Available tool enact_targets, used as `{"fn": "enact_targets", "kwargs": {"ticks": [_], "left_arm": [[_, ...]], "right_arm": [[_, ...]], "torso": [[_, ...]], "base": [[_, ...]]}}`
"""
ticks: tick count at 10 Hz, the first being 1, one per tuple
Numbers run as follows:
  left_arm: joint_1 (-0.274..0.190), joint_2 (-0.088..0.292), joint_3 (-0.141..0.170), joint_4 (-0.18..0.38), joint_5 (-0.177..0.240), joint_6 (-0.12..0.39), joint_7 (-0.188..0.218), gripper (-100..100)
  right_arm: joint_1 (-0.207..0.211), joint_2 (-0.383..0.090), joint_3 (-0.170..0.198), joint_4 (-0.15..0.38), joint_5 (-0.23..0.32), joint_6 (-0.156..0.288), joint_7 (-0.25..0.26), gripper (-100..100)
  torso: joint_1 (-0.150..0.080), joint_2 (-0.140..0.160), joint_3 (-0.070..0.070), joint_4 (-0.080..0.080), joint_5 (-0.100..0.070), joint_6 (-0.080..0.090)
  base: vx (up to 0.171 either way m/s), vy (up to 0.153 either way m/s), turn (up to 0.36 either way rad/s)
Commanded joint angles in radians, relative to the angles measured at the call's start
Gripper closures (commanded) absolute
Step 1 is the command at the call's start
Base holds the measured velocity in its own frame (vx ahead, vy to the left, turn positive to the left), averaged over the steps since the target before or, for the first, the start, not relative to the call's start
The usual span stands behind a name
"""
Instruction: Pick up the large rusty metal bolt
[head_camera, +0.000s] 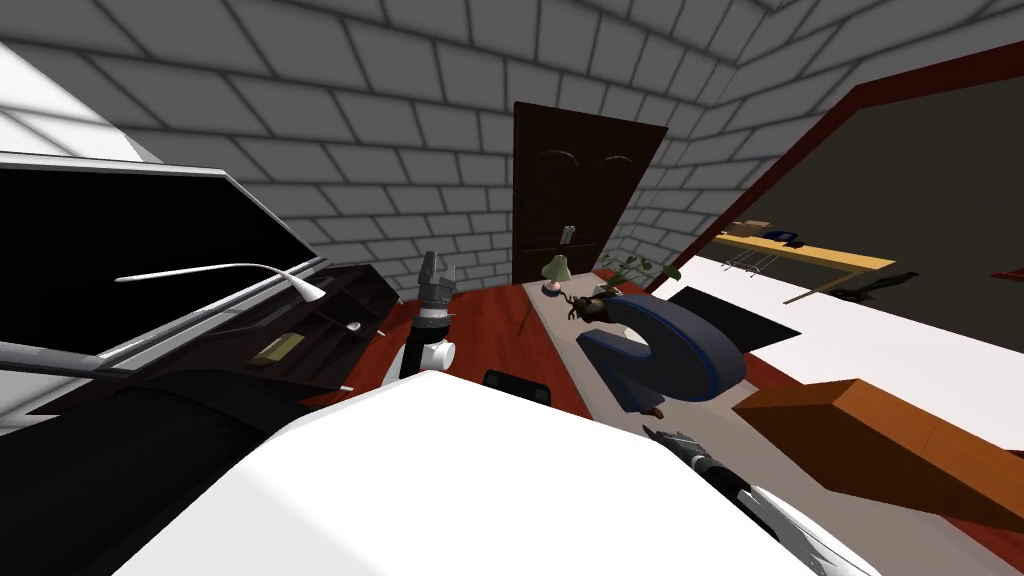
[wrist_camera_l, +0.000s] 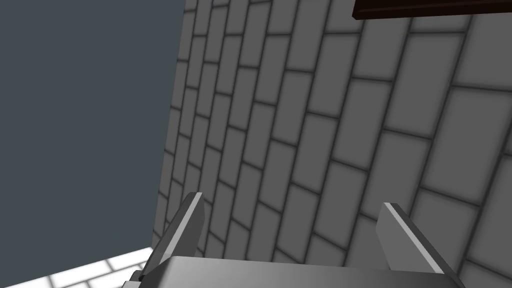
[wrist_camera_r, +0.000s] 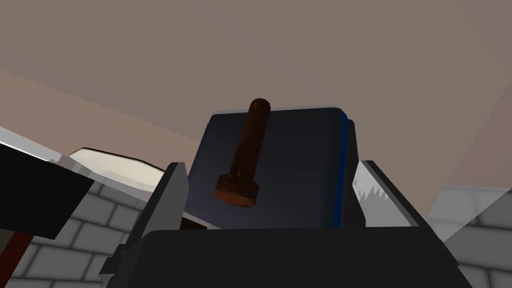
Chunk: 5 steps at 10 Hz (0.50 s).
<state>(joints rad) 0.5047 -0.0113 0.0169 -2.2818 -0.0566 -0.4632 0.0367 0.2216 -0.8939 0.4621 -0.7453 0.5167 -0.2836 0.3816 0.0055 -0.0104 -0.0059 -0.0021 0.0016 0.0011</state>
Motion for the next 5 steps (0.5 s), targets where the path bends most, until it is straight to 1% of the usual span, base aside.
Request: {"fn": "enact_targets", "kwargs": {"ticks": [1,2,3,5], "left_arm": [[0.000,0.000,0.000,0.000,0.000,0.000,0.000,0],[0.000,0.000,0.000,0.000,0.000,0.000,0.000,0],[0.000,0.000,0.000,0.000,0.000,0.000,0.000,0],[0.000,0.000,0.000,0.000,0.000,0.000,0.000,0]], "right_arm": [[0.001,-0.023,0.016,0.038,0.015,-0.004,0.014,-100],[-0.003,-0.031,0.026,0.060,0.023,-0.009,0.022,-100],[-0.003,-0.031,0.026,0.060,0.023,-0.009,0.022,-100],[-0.008,-0.040,0.038,0.089,0.034,-0.015,0.031,-100]], "torso": [[0.000,0.000,0.000,0.000,0.000,0.000],[-0.001,-0.001,-0.001,0.000,0.000,0.000],[-0.002,0.000,0.000,0.000,0.000,0.000],[-0.003,0.007,0.004,0.002,-0.001,0.000]], "base": [[0.188,0.044,0.123],[0.165,0.025,0.095],[0.084,0.014,0.035],[0.047,0.020,0.055]]}}
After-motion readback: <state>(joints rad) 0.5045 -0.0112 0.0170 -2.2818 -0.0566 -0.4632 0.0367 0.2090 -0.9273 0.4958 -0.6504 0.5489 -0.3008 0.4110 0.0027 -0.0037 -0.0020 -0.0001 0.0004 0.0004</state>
